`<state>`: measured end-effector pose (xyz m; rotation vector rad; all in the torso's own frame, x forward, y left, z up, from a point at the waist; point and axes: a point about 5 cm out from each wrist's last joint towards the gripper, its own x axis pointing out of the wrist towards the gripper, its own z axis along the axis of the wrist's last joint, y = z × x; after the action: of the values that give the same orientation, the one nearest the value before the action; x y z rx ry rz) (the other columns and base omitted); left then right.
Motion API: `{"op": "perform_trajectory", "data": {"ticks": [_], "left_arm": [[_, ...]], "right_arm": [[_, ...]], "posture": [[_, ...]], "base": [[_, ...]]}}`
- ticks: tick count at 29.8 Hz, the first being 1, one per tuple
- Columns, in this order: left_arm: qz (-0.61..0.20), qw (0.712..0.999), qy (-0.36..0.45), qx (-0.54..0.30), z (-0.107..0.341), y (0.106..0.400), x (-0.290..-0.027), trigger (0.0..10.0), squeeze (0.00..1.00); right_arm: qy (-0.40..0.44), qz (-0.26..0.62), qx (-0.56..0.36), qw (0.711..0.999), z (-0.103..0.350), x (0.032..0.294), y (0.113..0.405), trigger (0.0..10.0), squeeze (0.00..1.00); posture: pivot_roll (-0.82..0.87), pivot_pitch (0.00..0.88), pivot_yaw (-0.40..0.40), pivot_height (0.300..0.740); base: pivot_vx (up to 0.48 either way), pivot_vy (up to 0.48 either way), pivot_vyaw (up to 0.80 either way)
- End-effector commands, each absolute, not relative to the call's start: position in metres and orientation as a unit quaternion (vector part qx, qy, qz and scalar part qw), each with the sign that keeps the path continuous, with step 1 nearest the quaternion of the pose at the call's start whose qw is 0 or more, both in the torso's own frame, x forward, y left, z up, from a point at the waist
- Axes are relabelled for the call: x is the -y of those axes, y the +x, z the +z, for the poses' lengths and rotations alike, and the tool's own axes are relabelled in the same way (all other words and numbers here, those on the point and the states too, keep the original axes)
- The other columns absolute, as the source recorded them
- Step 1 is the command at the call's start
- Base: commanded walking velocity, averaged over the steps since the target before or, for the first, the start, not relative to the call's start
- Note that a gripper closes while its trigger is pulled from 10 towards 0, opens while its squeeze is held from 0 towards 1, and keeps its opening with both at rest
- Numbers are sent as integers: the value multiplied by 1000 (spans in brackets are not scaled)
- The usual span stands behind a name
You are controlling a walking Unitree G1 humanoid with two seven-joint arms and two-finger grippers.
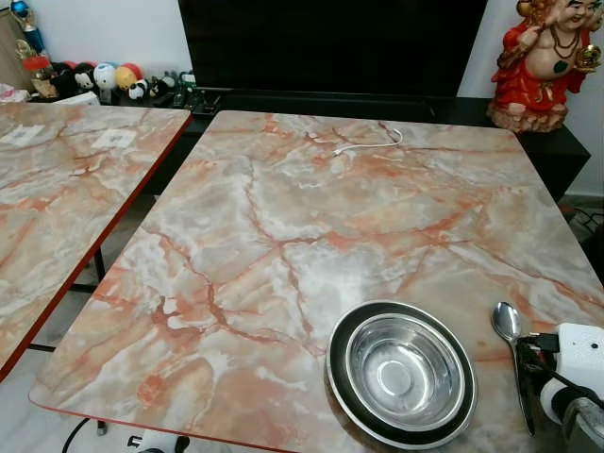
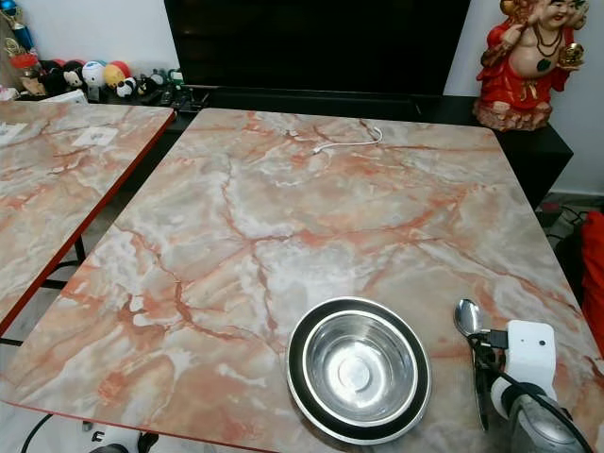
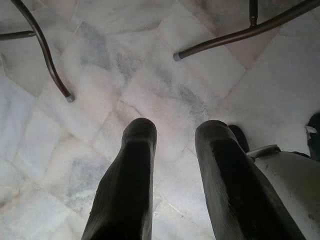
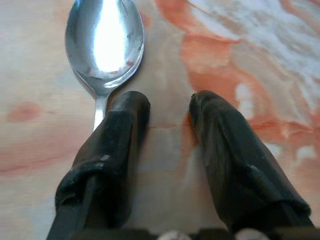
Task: Setting the table
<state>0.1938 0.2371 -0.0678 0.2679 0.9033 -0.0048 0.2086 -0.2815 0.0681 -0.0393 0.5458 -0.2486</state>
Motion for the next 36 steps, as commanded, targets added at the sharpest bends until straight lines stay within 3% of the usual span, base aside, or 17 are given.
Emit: {"op": "perform_trajectory", "data": {"ticks": [1, 36], "left_arm": [[-4, 886, 130, -445, -69, 191, -239, 10000, 0], [-5, 887, 130, -443, -69, 191, -239, 10000, 0]], "right_arm": [[-11, -101, -274, 956, 66, 271, 210, 10000, 0], [11, -73, -282, 956, 63, 239, 206, 10000, 0]], "posture": [[-20, 30, 4, 740], [-22, 35, 2, 740]], "base": [[0, 0, 0], [0, 0, 0]]}}
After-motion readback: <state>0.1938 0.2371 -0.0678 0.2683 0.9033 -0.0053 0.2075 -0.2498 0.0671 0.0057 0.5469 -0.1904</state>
